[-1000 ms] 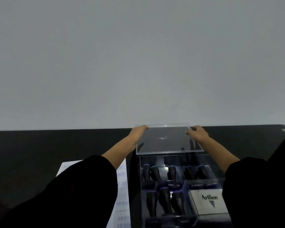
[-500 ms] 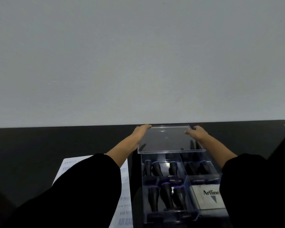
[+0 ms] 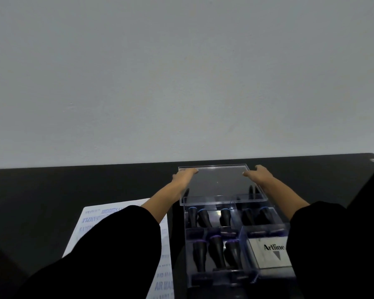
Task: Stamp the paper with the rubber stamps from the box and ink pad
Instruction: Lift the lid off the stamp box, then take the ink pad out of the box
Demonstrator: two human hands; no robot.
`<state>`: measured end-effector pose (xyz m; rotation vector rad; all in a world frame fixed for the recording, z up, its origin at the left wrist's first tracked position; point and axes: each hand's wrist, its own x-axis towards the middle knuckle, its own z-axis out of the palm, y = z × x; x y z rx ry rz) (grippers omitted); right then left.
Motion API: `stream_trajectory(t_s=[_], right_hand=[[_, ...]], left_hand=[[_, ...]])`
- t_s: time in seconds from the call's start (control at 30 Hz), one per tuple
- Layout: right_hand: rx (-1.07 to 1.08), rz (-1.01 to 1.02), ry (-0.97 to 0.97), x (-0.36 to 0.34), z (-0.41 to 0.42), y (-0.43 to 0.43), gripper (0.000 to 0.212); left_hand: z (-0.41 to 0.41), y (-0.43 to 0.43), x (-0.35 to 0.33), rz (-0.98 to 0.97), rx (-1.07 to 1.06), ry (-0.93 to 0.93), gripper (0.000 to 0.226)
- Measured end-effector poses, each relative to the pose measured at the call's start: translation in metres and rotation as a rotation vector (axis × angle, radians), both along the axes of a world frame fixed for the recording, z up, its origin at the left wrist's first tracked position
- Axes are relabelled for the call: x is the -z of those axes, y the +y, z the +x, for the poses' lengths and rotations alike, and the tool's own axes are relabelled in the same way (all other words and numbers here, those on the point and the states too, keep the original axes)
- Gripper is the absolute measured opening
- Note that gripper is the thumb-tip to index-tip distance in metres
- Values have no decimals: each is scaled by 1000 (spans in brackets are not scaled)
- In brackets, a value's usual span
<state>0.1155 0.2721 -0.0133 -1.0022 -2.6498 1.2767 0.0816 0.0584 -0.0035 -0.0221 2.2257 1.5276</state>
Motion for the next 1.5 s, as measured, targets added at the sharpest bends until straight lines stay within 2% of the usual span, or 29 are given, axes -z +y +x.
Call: stream_trajectory(t_s=[0.1,0.2,0.23,0.3,0.43,0.5,0.7,0.83,1.1,1.23,1.5], right_hand=[[-1,41,22,-10,10,3,63],[6,54,68,-20,27,5,60],[11,51,88,-23,34,5,57],[17,30,127,-29,50,5,51],[22,18,200,-40,90,2,38],[12,51,223,-43,111,1,34],[-46,90,217,-36,163,-8,23],[-105,204,192,-25,189,-15,19],[-256,712,-20,-16,208,-29,25],[-328,710,-258,-17,206,-38,28],[-394,645,-466,-20,192,-45,39]], left_hand=[[1,-1,-7,-100,5,97,51],[8,1,-19,-69,35,132,17],[12,3,-23,-75,46,164,17],[24,7,-32,-82,76,198,30],[60,23,-49,-32,166,169,17],[81,30,-52,-22,214,157,25],[133,50,-49,-109,403,127,26],[157,54,-34,-182,481,136,23],[174,54,-22,-305,558,307,24],[175,52,-12,-311,572,319,30],[169,50,-4,-284,567,340,39]])
